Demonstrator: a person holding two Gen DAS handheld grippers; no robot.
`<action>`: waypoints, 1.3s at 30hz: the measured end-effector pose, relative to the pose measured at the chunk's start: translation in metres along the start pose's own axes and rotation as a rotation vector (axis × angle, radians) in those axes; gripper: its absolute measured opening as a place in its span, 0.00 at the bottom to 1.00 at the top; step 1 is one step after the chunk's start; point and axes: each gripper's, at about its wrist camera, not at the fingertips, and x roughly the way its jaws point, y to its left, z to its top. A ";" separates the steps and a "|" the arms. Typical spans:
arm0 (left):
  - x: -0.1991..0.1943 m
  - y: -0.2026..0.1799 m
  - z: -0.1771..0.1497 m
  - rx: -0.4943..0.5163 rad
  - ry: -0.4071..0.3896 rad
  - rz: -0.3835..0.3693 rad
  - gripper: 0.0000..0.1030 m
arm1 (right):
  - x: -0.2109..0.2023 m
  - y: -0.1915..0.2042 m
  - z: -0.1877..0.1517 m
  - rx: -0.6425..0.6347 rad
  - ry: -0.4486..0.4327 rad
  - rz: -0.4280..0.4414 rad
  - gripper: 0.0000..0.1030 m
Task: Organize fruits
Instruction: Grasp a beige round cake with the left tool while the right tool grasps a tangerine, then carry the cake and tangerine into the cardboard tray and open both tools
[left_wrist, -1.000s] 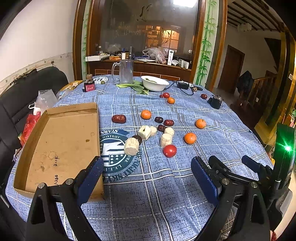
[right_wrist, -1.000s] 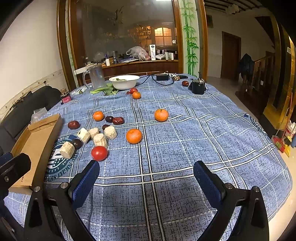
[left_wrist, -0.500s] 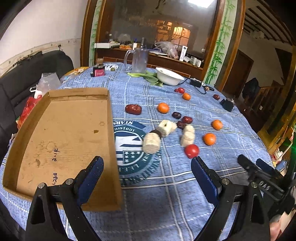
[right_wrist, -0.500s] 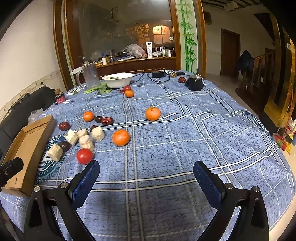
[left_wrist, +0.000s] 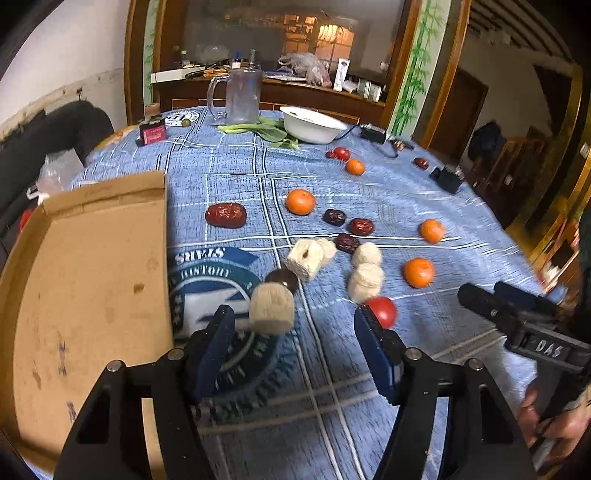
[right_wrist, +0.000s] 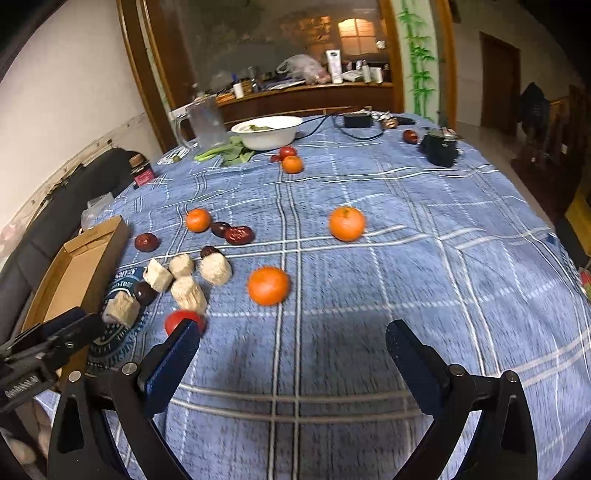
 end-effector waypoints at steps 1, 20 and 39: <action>0.005 0.000 0.001 0.006 0.014 0.003 0.65 | 0.006 0.001 0.004 -0.005 0.014 -0.004 0.94; 0.033 0.019 -0.002 -0.032 0.074 0.050 0.30 | 0.065 0.024 0.019 -0.092 0.133 -0.037 0.35; -0.047 0.066 -0.022 -0.185 -0.041 -0.004 0.30 | -0.002 0.077 -0.004 -0.156 0.063 0.108 0.35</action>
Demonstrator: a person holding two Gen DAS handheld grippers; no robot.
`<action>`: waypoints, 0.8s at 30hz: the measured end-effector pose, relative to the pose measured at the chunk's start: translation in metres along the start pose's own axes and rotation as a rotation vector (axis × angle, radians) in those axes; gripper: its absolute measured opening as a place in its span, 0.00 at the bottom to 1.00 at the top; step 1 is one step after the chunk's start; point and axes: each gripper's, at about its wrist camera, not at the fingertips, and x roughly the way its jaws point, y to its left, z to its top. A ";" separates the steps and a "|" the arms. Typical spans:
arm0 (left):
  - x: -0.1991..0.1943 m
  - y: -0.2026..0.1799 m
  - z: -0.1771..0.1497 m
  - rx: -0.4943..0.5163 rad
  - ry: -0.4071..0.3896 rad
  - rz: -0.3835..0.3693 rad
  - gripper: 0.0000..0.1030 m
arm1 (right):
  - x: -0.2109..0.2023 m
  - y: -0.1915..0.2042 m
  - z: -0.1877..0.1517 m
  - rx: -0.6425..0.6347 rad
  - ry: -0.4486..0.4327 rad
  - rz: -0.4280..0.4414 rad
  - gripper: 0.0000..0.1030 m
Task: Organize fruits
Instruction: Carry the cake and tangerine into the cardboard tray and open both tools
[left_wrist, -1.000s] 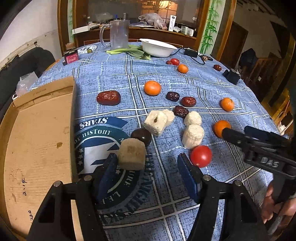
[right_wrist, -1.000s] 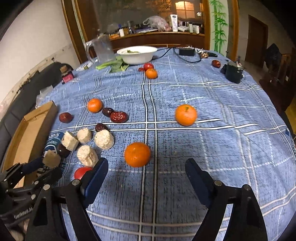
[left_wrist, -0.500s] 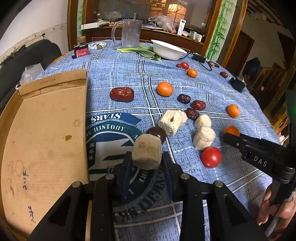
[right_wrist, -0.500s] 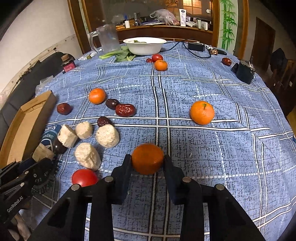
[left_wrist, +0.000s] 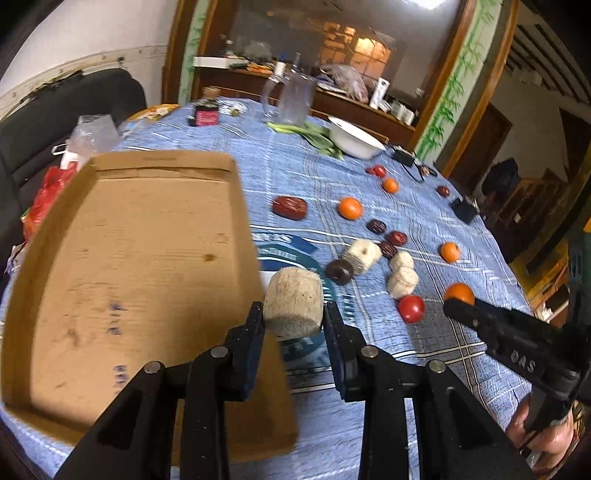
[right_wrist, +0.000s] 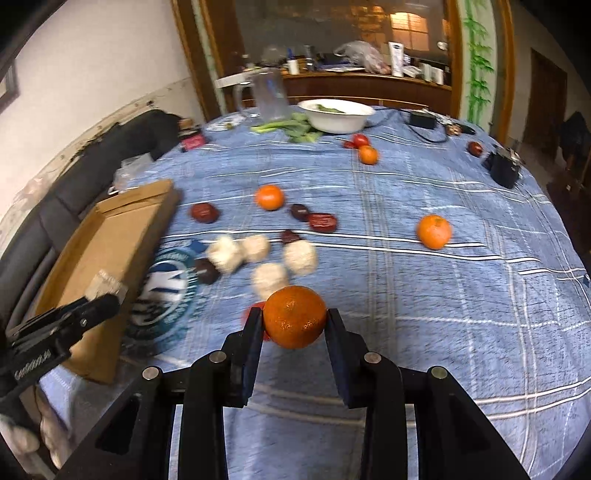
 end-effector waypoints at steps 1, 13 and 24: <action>-0.005 0.006 0.000 -0.008 -0.010 0.006 0.30 | -0.002 0.007 -0.001 -0.010 0.000 0.012 0.35; -0.040 0.095 -0.008 -0.133 -0.055 0.188 0.30 | -0.001 0.135 0.000 -0.211 0.051 0.235 0.36; -0.038 0.125 -0.015 -0.149 -0.036 0.263 0.30 | 0.051 0.189 -0.014 -0.285 0.160 0.263 0.36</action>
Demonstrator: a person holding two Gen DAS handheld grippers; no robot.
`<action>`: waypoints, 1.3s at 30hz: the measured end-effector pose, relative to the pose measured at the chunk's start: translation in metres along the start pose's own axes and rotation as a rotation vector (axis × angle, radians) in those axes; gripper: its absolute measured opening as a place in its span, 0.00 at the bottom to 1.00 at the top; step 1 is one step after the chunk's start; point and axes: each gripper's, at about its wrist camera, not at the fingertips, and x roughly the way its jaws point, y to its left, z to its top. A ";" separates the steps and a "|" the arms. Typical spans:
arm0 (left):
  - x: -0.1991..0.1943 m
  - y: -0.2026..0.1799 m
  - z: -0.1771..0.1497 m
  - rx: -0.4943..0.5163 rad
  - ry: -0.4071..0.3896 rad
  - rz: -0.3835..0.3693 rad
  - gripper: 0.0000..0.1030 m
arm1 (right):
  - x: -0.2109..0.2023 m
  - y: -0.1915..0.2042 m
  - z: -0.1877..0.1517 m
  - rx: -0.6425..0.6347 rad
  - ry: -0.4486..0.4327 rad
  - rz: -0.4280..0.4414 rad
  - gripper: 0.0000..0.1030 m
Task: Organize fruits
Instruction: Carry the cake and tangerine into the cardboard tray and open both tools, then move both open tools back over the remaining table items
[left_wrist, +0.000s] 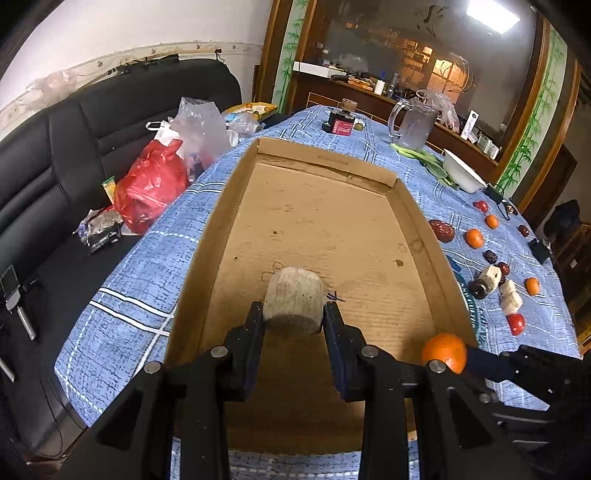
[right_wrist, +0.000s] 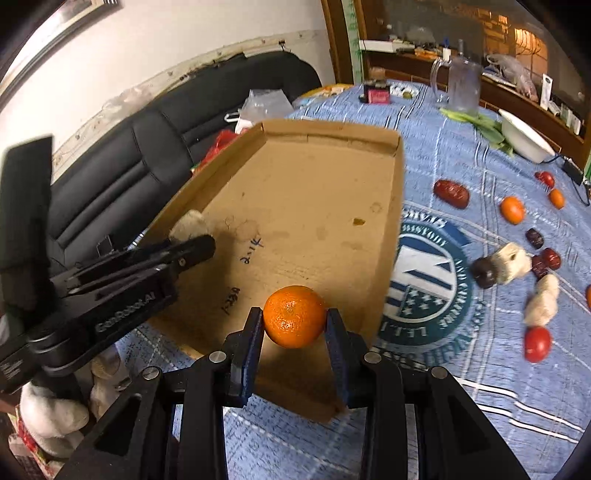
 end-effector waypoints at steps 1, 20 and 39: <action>0.001 0.000 0.000 0.009 0.000 0.015 0.30 | 0.003 0.000 0.000 0.003 0.005 0.000 0.36; 0.011 0.017 0.016 0.069 0.007 0.022 0.37 | 0.023 0.023 -0.002 0.042 0.033 0.037 0.38; -0.065 0.022 0.012 -0.071 -0.107 -0.059 0.70 | -0.055 -0.026 -0.020 0.164 -0.163 -0.012 0.60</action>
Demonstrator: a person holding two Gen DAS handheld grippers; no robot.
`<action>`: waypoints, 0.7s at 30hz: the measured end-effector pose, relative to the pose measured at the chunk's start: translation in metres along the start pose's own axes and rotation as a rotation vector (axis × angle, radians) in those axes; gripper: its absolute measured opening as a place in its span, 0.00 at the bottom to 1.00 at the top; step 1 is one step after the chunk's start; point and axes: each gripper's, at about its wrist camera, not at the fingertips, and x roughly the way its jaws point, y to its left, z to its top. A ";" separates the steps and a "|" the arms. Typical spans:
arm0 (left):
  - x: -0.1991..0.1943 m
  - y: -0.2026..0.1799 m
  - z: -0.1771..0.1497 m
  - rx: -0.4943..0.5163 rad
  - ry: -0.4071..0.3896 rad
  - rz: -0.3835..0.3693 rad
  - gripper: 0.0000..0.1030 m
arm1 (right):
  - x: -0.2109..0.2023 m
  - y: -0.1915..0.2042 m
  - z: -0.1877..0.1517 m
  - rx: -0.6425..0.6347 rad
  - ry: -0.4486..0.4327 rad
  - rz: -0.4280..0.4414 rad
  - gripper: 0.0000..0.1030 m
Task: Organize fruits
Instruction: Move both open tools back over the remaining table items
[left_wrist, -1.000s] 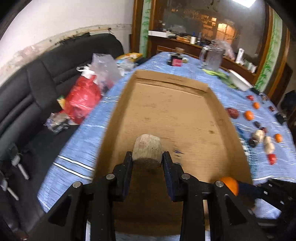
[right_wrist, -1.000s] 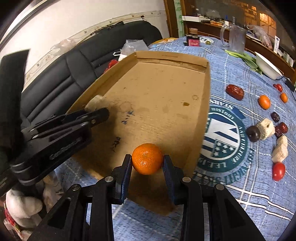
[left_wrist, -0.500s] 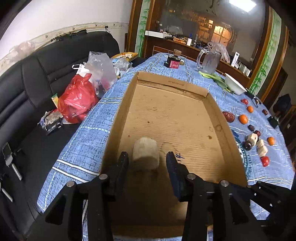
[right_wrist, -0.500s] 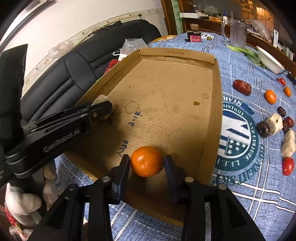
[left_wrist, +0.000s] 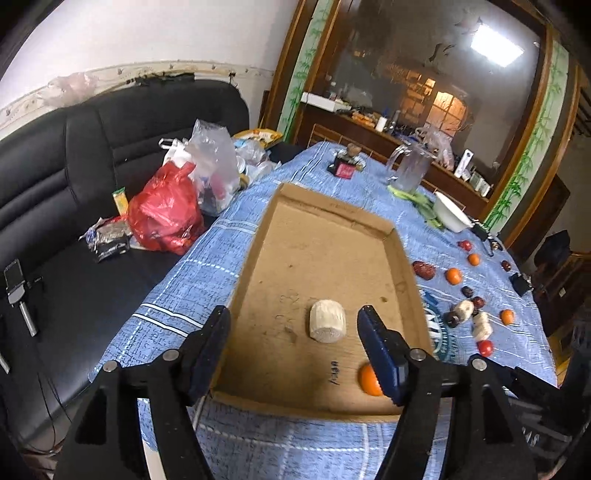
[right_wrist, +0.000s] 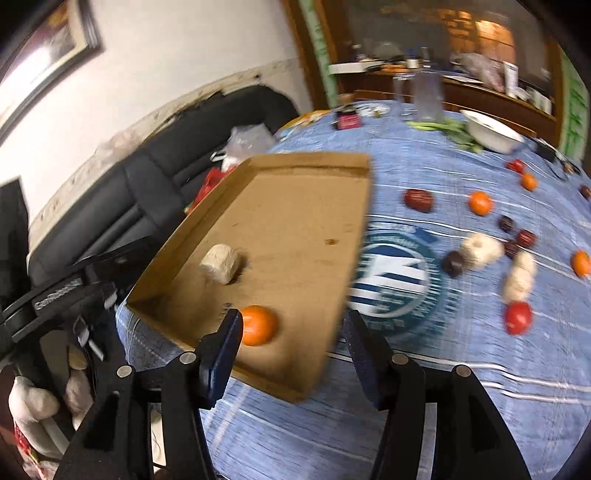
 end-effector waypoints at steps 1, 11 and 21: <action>-0.003 -0.004 0.000 0.006 -0.006 -0.006 0.71 | -0.007 -0.011 -0.002 0.024 -0.009 -0.010 0.61; -0.006 -0.096 -0.019 0.207 0.036 -0.083 0.74 | -0.093 -0.171 -0.029 0.400 -0.152 -0.143 0.64; 0.027 -0.193 -0.062 0.433 0.150 -0.147 0.74 | -0.110 -0.223 -0.056 0.487 -0.177 -0.164 0.68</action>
